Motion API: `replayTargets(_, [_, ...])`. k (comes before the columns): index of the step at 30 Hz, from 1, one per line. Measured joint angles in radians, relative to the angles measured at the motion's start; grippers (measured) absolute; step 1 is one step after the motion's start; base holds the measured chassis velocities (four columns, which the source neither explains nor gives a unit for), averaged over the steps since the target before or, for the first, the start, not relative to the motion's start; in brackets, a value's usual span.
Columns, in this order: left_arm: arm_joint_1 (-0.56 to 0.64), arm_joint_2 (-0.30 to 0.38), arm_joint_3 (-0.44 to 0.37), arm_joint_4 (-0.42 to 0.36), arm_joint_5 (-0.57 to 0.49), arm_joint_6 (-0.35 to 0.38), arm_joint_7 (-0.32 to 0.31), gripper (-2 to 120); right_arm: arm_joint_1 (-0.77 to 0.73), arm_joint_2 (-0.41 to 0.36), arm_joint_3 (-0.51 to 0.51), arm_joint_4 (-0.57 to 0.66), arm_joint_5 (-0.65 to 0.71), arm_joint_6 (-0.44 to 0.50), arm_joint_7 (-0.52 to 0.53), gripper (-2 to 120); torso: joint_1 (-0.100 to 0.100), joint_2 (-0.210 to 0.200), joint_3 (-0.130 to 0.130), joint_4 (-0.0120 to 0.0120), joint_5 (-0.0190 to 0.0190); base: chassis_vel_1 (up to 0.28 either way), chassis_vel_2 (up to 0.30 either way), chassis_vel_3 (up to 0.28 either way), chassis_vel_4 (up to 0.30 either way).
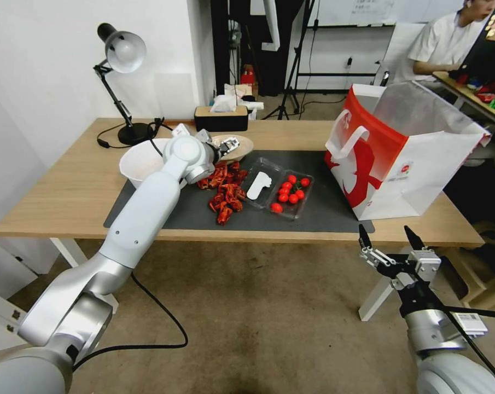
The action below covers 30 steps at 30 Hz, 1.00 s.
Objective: Pick up the trash from the table and place it into the takeout bag.
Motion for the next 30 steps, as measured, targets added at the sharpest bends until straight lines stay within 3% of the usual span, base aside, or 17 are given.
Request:
replayTargets(16, [-0.019,-0.025,-0.026,0.113,0.02,-0.031,0.066,100,-0.01,0.001,0.006,0.01,0.0,0.004,-0.001,100,0.0,0.0,0.0,0.0001,-0.0001,0.0,0.0,0.0,0.0])
replayTargets(30, [-0.021,-0.052,-0.062,0.152,0.048,-0.046,0.106,100,-0.012,0.006,0.003,0.01,-0.002,0.005,-0.002,100,0.0,0.0,0.0,-0.0001,-0.0001,0.0,0.0,0.0,0.0])
